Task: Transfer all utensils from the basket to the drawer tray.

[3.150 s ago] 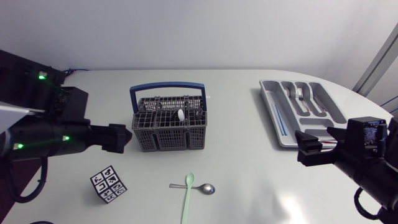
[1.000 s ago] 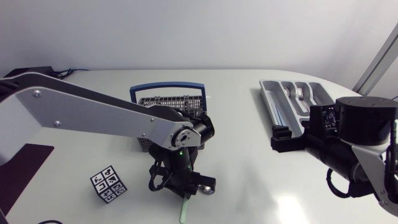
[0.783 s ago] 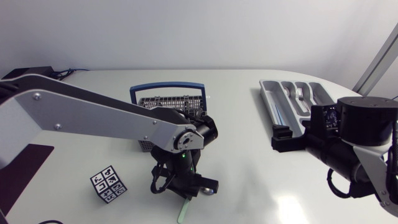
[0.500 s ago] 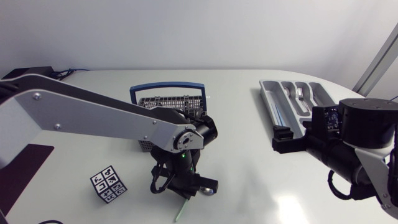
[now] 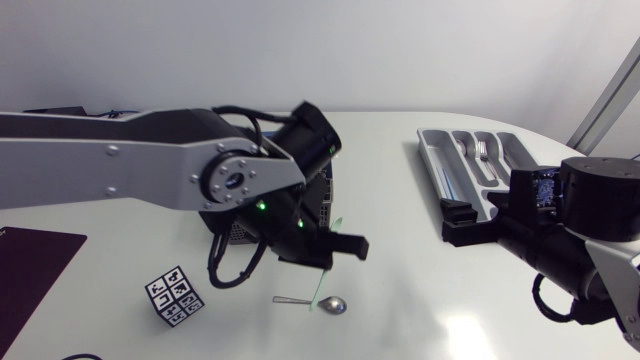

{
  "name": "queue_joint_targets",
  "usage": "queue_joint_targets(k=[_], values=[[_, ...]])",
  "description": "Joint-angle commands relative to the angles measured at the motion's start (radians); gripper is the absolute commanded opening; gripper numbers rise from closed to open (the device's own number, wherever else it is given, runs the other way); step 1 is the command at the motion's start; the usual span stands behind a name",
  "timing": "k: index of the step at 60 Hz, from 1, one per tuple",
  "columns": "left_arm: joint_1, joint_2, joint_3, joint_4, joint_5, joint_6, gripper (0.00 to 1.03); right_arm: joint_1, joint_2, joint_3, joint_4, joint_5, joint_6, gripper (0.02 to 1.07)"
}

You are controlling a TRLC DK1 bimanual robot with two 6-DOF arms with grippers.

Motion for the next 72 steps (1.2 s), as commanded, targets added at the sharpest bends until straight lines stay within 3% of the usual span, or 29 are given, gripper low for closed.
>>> queue_joint_targets(k=[1, 10, 17, 24, 29, 35, 44, 50, 72], values=[[0.021, -0.06, 0.03, 0.057, 0.035, -0.047, 0.04, -0.023, -0.018, 0.024, -0.04, -0.039, 0.034, 1.03], [0.041, -0.078, -0.005, 0.212, 0.062, -0.093, 0.06, -0.135, -0.052, 0.084, -0.152, -0.25, 0.083, 1.03], [0.06, -0.127, -0.11, 0.439, 0.081, -0.185, 0.07, -0.181, -0.046, 0.145, -0.247, -0.378, 0.082, 1.03], [0.055, -0.162, -0.2, 0.668, 0.102, -0.233, 0.08, -0.174, -0.024, 0.211, -0.328, -0.421, 0.028, 1.03], [0.049, -0.162, -0.203, 0.689, 0.102, -0.225, 0.08, -0.155, 0.01, 0.242, -0.363, -0.471, -0.041, 1.03], [0.046, -0.168, -0.226, 0.76, 0.102, -0.228, 0.08, -0.157, 0.039, 0.267, -0.393, -0.611, -0.111, 1.03], [0.038, -0.165, -0.235, 0.806, 0.102, -0.226, 0.08, -0.138, 0.079, 0.293, -0.429, -0.694, -0.263, 1.03], [0.034, -0.155, -0.231, 0.82, 0.102, -0.226, 0.08, -0.115, 0.095, 0.314, -0.426, -0.706, -0.265, 1.03], [0.012, -0.098, -0.199, 0.843, 0.094, -0.233, 0.08, 0.006, 0.226, 0.408, -0.408, -0.704, -0.213, 0.86]])
